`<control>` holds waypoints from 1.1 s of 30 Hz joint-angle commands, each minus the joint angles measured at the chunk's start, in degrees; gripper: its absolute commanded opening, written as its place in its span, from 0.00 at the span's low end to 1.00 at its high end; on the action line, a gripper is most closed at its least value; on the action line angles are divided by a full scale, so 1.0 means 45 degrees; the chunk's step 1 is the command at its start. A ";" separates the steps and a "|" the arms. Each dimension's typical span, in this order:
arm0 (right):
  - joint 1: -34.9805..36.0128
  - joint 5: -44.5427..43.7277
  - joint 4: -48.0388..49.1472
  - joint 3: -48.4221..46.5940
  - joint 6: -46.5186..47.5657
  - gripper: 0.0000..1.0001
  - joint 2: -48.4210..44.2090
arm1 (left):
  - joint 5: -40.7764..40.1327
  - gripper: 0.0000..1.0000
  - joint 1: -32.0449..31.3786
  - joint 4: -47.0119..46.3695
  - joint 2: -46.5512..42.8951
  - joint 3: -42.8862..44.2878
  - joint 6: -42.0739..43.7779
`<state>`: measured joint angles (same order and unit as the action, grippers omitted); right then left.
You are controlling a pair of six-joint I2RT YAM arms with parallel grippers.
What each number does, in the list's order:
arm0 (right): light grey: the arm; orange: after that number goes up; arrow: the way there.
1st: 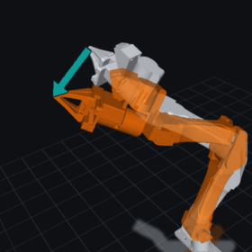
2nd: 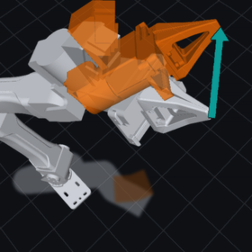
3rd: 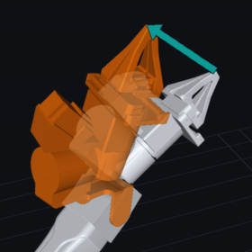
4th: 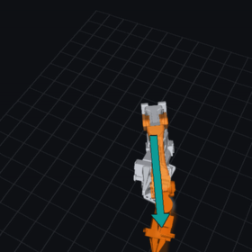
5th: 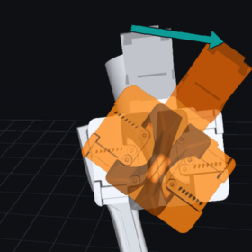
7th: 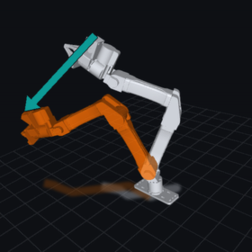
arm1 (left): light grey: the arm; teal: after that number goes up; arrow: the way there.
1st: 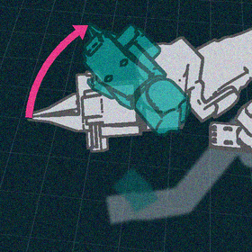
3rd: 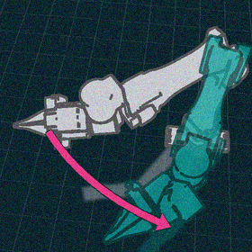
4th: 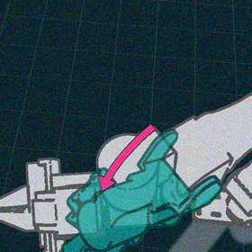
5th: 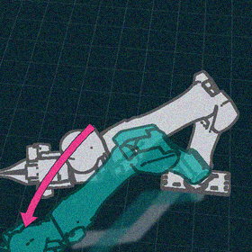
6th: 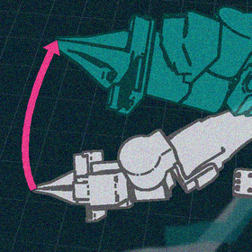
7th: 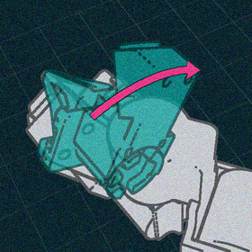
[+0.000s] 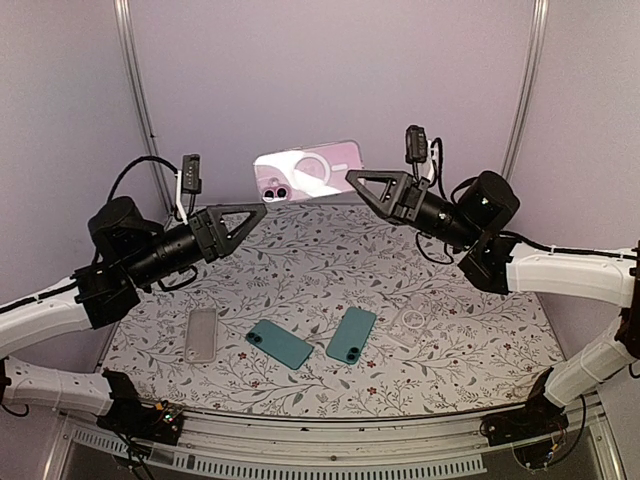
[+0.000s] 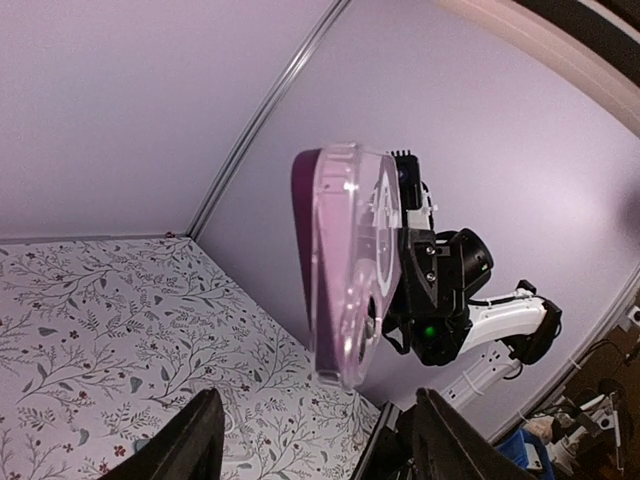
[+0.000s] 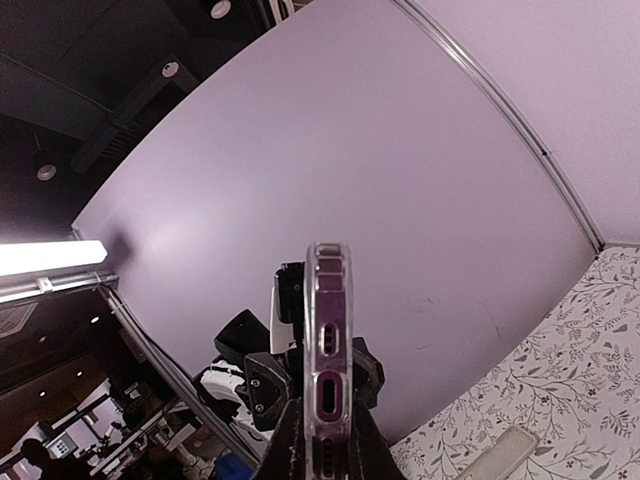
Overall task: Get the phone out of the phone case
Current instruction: Pass from the right arm to the left
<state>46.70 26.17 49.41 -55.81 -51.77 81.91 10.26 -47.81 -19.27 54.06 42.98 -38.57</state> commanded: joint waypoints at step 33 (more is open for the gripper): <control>-0.0542 0.3819 0.2681 0.0250 -0.0415 0.88 0.0267 | 0.2291 0.00 0.0210 -0.2911 0.0702 -0.0063 -0.0786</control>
<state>46.00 36.64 60.82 -55.83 -55.70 84.40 19.07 -47.44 -32.03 59.16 42.59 -42.28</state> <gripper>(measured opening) 0.826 0.101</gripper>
